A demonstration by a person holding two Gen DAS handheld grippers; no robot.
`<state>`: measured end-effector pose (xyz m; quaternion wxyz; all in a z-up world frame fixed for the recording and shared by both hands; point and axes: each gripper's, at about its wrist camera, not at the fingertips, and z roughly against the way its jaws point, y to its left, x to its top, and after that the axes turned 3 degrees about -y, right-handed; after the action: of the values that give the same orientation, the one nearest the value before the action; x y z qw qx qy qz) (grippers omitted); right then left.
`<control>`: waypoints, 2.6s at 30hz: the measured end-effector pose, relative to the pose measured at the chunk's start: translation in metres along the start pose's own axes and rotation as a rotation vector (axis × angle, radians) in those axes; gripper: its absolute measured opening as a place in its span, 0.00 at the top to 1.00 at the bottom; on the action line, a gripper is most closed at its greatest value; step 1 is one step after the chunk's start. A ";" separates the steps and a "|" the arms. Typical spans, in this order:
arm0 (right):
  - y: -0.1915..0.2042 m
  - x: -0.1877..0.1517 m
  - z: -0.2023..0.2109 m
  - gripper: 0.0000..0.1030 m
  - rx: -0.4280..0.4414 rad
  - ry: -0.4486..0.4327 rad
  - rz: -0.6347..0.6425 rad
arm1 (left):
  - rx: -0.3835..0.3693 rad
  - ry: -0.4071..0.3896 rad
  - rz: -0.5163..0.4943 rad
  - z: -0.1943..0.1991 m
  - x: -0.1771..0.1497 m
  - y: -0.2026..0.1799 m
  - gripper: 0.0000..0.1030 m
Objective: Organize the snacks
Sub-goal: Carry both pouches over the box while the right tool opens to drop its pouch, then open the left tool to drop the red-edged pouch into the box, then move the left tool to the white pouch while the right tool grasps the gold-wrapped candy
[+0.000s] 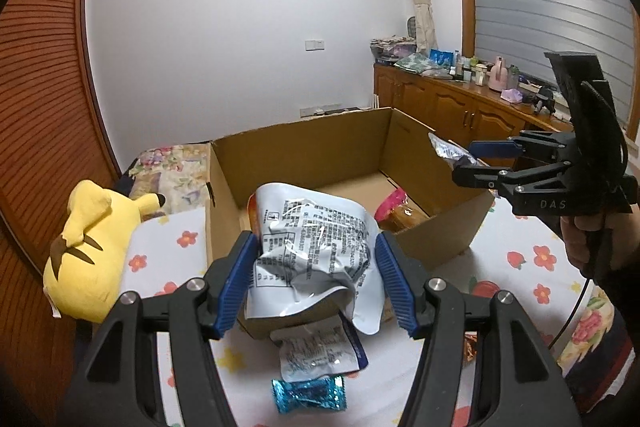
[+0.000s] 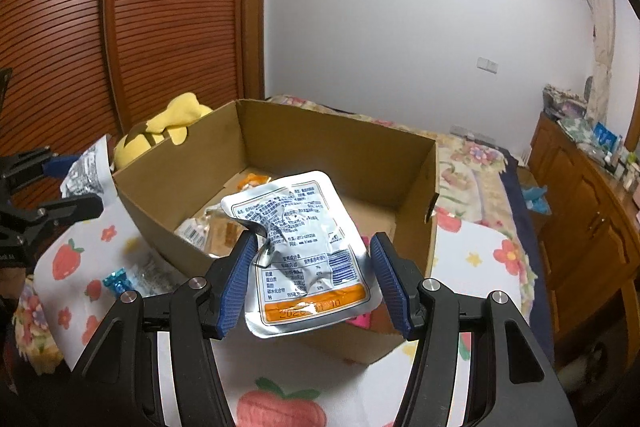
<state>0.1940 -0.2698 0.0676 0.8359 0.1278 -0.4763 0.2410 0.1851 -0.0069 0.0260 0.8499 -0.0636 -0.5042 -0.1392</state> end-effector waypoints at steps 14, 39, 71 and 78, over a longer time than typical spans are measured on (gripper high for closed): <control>-0.003 -0.002 -0.028 0.33 0.029 0.024 -0.003 | -0.006 0.005 -0.029 -0.027 0.021 0.000 0.41; -0.013 0.002 -0.026 0.29 0.074 -0.011 -0.046 | 0.006 0.038 0.010 -0.094 0.036 0.004 0.36; 0.024 -0.029 0.036 0.28 0.036 -0.023 -0.075 | 0.001 0.040 0.018 -0.017 -0.019 -0.009 0.26; 0.035 -0.064 0.032 0.28 0.047 0.034 -0.094 | -0.001 0.117 0.036 -0.025 -0.053 -0.008 0.24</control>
<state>0.1246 -0.2721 0.0287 0.8510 0.1657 -0.4498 0.2145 0.1800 -0.0119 -0.0326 0.8803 -0.0648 -0.4523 -0.1277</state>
